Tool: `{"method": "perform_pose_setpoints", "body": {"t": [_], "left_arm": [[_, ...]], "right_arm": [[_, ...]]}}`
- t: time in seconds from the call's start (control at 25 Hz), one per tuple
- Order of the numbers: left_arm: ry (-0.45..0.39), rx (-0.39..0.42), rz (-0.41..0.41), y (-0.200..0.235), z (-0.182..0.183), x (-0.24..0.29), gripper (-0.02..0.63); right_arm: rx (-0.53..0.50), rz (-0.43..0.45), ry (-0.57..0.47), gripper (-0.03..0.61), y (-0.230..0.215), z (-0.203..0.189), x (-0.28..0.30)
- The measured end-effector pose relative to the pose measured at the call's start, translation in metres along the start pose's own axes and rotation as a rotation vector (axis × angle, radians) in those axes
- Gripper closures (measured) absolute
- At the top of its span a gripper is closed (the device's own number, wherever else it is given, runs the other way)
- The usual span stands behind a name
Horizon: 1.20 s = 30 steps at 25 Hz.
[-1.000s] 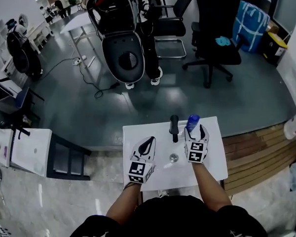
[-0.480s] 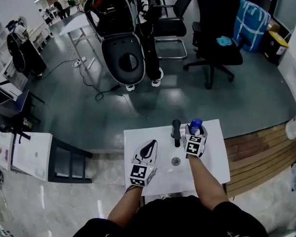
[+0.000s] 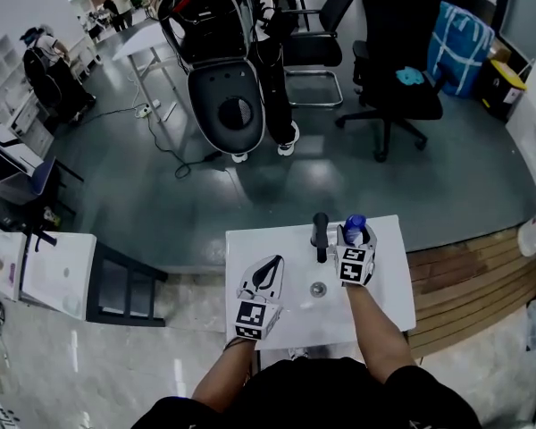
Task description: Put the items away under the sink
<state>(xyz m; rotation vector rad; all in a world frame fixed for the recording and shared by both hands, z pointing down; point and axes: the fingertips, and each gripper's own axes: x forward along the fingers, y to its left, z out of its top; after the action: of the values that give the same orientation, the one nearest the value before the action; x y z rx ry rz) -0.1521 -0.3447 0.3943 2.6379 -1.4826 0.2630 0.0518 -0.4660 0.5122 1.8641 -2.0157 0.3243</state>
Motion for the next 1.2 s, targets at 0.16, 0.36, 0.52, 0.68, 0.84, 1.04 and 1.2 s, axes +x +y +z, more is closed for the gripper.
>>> {"method": "perform_pose_setpoints", "body": {"t": [0.16, 0.36, 0.52, 0.68, 0.84, 1.04, 1.2], "left_arm": [[0.005, 0.007, -0.008, -0.016, 0.0, -0.005, 0.592], [0.004, 0.019, -0.007, -0.045, 0.001, -0.013, 0.592], [0.005, 0.028, 0.004, -0.074, 0.004, -0.018, 0.592], [-0.006, 0.041, 0.026, -0.105, 0.011, -0.032, 0.592], [-0.017, 0.05, 0.046, -0.142, 0.013, -0.054, 0.592], [-0.043, -0.009, 0.121, -0.174, 0.007, -0.107, 0.592], [-0.051, -0.022, 0.155, -0.205, 0.006, -0.143, 0.592]], "right_arm": [[-0.033, 0.05, -0.06, 0.299, -0.002, 0.021, -0.028], [-0.048, 0.105, -0.115, 0.299, -0.009, 0.04, -0.077], [-0.067, 0.152, -0.155, 0.299, -0.018, 0.052, -0.117], [-0.081, 0.206, -0.166, 0.299, -0.024, 0.05, -0.165], [-0.078, 0.241, -0.172, 0.299, -0.035, 0.034, -0.212], [-0.081, 0.289, -0.181, 0.299, -0.033, 0.005, -0.272], [-0.08, 0.318, -0.173, 0.299, -0.036, -0.014, -0.32]]}}
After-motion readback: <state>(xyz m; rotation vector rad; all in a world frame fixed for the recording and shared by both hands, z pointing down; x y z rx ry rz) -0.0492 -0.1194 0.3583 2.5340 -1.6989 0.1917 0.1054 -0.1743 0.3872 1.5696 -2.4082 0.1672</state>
